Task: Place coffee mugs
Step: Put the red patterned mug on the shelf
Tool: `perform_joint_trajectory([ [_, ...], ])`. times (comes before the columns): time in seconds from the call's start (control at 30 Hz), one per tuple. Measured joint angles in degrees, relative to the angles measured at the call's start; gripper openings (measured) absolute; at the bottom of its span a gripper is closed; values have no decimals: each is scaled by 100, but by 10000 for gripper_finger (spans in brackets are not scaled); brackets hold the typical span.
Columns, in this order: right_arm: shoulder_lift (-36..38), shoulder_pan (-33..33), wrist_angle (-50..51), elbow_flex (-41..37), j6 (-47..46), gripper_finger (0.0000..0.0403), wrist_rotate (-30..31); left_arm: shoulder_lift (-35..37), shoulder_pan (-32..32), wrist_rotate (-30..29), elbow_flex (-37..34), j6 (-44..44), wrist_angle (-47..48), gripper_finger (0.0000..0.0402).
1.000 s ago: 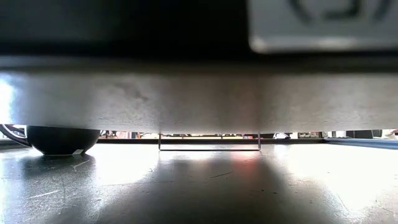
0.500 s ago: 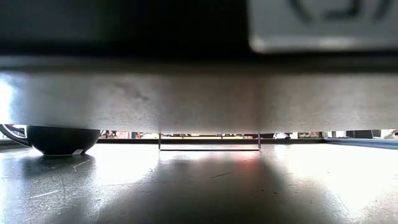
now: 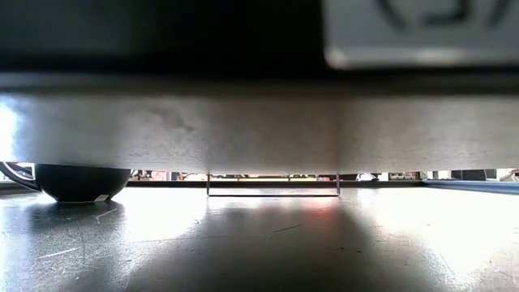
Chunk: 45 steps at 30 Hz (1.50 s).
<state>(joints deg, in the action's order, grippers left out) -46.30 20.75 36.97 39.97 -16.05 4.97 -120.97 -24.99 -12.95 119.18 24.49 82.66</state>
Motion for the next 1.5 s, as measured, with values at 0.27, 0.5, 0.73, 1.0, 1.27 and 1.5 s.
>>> perform_joint_trajectory([
  [0.27,0,1,0,0,1,84,0,0,0,2,-186,-171,-21,68],
  [0.5,0,0,0,0,1,84,0,0,15,142,-195,165,-206,14],
  [0.73,0,2,0,0,1,84,0,0,24,170,-195,281,-406,15],
  [1.0,0,0,0,0,0,84,0,0,126,301,-195,192,-492,14],
  [1.27,0,0,0,0,2,84,0,0,236,352,-195,105,-644,15],
  [1.5,0,0,0,0,2,84,0,0,254,492,-195,105,-742,15],
])
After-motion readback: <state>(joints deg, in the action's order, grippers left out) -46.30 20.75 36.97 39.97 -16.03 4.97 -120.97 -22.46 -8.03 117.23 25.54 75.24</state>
